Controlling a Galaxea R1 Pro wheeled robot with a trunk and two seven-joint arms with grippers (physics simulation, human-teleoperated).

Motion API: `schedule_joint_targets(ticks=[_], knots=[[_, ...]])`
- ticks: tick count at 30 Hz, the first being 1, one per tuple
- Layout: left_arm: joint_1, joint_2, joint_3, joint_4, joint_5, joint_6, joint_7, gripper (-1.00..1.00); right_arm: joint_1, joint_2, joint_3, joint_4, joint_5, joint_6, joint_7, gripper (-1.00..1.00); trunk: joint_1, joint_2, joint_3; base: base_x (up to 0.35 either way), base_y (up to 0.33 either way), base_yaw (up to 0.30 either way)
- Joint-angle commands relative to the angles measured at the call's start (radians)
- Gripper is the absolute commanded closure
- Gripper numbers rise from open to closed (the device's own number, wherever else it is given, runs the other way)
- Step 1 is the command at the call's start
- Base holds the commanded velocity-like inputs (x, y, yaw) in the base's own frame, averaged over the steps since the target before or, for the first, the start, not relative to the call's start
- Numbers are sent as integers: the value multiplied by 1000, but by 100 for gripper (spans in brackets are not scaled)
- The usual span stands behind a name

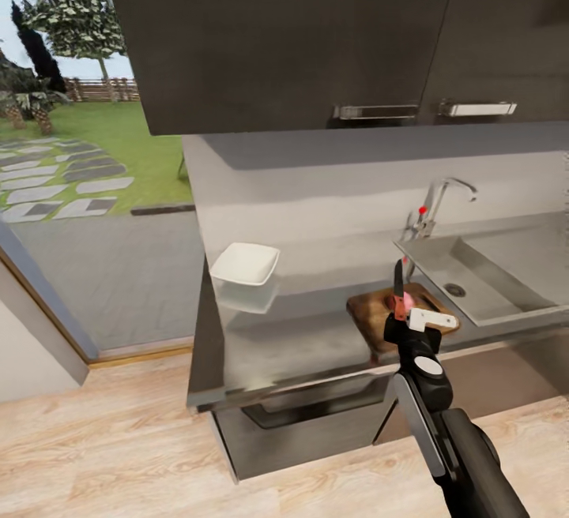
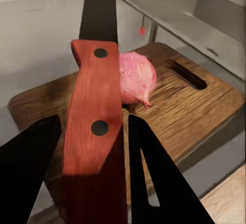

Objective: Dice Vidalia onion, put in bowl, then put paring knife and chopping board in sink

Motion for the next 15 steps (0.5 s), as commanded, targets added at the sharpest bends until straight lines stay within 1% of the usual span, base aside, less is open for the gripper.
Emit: schedule_joint_targets(ticks=[1,5,13,15], knots=[[0,1,-7,-2,10,-2,5,-100,-1,-1,9,-1,-8,3,-10,100,1,-2,0,0,-306,0],[0,1,-6,-2,10,-2,4,-100,-1,-1,24,-1,-8,3,-10,100,1,-2,6,0,-306,0],[0,1,-8,-2,10,-2,4,-100,-1,-2,26,-1,-8,5,-11,100,1,-2,18,0,-305,12],[0,1,-8,-2,10,-2,4,-100,-1,-2,28,-1,-8,5,-11,100,1,-2,19,0,-218,2]])
